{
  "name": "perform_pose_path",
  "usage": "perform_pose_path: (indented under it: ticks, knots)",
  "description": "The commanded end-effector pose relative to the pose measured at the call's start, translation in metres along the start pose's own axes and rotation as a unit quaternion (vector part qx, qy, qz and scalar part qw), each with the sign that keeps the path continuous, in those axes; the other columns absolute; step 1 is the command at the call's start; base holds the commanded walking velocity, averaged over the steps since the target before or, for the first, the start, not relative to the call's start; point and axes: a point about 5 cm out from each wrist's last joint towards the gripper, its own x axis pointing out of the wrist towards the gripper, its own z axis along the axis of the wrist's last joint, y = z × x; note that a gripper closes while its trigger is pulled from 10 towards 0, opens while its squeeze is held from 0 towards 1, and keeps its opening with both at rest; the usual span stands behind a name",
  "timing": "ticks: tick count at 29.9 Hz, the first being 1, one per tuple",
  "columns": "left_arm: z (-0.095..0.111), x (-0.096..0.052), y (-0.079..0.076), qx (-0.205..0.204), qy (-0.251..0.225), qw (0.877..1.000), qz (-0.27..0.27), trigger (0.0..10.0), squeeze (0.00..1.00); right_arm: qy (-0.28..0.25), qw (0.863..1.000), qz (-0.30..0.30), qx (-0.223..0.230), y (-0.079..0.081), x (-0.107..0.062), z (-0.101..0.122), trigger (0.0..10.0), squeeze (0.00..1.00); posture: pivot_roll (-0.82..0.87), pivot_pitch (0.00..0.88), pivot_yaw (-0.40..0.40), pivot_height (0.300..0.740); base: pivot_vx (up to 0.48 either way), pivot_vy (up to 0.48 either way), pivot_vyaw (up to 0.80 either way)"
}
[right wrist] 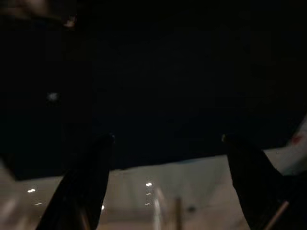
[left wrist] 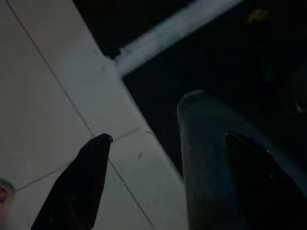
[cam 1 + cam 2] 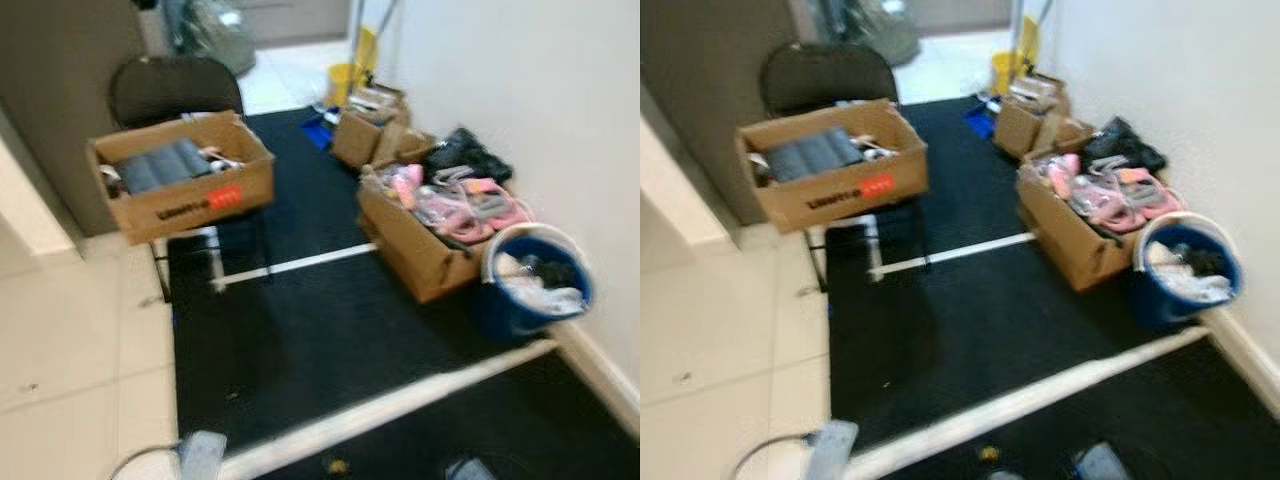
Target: Picking trash to rubbish bin
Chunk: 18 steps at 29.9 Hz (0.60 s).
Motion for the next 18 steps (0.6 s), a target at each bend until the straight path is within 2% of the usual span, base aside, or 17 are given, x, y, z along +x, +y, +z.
perform_pose_path:
  ticks: [1,18]
  knots:
    - [-0.0102,-0.0013,-0.0057,-0.002,0.019,1.000,-0.009,10.0,0.00,0.000,1.000,-0.009,-0.001,-0.0066,-0.0007,0.0006,10.0,0.00,-0.05,0.037,0.016,0.740,0.000,0.000,-0.76]
    - [-0.0093,-0.0012,-0.0058,-0.004,0.015,1.000,-0.007,10.0,0.00,0.007,1.000,-0.018,-0.004,-0.0077,-0.0009,0.0008,10.0,0.00,-0.06,0.040,0.019,0.740,0.000,0.000,-0.76]
